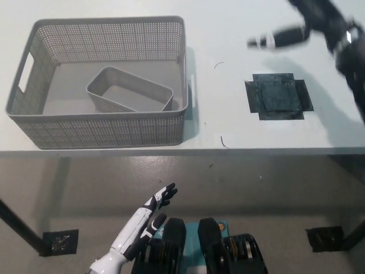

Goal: Use the right hand to pick up a small rectangular container and put it into a bigger container on the left side

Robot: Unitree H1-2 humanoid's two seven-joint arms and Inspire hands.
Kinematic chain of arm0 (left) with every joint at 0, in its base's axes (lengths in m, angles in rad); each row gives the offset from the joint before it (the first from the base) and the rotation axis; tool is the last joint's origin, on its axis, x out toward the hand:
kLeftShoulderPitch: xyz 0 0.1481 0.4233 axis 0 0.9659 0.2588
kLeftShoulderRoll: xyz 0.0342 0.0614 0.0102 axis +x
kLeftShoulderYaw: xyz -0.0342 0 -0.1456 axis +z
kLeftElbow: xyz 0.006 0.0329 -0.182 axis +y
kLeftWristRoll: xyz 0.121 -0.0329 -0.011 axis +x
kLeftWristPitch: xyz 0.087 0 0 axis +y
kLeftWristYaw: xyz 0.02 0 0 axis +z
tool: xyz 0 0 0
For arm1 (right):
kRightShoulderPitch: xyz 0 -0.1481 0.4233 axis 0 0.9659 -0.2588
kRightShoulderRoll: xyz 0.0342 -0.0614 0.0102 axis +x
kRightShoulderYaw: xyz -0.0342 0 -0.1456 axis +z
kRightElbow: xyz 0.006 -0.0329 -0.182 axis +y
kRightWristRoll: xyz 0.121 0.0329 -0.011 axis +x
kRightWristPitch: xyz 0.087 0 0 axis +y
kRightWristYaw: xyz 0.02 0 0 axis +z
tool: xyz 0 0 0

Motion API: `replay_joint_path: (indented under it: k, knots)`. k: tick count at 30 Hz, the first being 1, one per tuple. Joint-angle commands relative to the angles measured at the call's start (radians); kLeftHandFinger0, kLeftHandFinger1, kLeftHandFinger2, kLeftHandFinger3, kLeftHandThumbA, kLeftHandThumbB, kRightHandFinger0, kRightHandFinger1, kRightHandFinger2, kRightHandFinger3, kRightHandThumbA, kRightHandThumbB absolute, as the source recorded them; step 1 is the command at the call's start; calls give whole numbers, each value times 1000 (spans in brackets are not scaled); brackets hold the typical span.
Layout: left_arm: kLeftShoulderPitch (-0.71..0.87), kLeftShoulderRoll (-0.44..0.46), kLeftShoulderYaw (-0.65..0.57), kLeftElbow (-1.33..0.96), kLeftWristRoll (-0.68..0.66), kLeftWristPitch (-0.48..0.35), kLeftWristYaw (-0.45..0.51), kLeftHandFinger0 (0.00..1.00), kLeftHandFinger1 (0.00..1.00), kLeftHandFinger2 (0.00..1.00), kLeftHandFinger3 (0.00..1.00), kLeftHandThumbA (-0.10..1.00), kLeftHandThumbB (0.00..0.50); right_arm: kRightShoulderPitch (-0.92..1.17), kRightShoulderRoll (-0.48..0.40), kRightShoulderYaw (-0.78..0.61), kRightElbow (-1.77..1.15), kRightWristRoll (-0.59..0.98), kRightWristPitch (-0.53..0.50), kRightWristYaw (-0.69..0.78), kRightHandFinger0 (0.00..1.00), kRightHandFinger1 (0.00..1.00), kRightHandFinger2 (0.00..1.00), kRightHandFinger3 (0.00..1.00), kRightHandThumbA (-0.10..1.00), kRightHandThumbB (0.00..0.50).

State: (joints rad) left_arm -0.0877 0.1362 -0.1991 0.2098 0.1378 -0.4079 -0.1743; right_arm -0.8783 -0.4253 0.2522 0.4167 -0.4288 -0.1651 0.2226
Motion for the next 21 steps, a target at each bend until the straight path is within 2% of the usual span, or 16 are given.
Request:
replay_joint_path:
  k: [1,3,6,7,10,11,13,15,16,17,20,21]
  knots:
    - [-24,-5,69,-32,-9,-14,69,1000,1000,1000,1000,1000,303,398,-188,-183,-1019,333,106,68,1000,1000,1000,1000,1000,394]
    - [-11,-14,66,-24,-10,-18,71,1000,1000,1000,1000,1000,298,512,-178,-160,-1109,278,65,49,1000,1000,1000,1000,1000,401]
    - [-4,-17,63,-14,-9,-23,71,1000,1000,1000,1000,1000,298,683,-97,-105,-1127,144,-66,-15,1000,1000,1000,1000,1000,324]
    - [4,-18,61,-15,-12,-19,68,1000,1000,1000,1000,1000,300,739,-67,-79,-1126,115,-82,-29,1000,1000,1000,1000,1000,315]
    - [10,-24,58,-7,-15,-19,67,1000,1000,1000,1000,1000,305,832,-1,-34,-1110,69,-106,-54,1000,1000,1000,1000,1000,324]
    - [15,-28,57,-7,-10,-23,69,1000,1000,1000,1000,1000,303,867,31,-13,-1086,62,-129,-74,1000,1000,1000,1000,1000,343]
    - [24,-27,58,-13,-12,-20,68,1000,1000,1000,1000,1000,303,893,68,10,-1043,61,-167,-94,1000,1000,1000,1000,1000,343]
    - [35,-23,60,-24,-8,-12,66,1000,1000,1000,1000,1000,301,928,122,33,-977,90,-185,-116,1000,1000,1000,1000,1000,388]
    - [36,-22,62,-26,-7,-12,66,1000,1000,1000,1000,1000,300,933,132,33,-969,96,-187,-116,1000,1000,1000,1000,1000,320]
    - [33,-22,65,-21,-13,-16,64,1000,1000,1000,1000,1000,299,949,177,30,-890,133,-211,-143,1000,1000,1000,1000,1000,351]
    - [17,-17,75,-17,-13,-29,60,1000,1000,1000,1000,1000,294,944,241,15,-756,212,-254,-154,1000,1000,1000,1000,1000,299]
    - [12,-16,81,-18,-13,-30,58,1000,1000,1000,1000,1000,293,941,259,7,-731,229,-261,-150,1000,1000,1000,1000,1000,295]
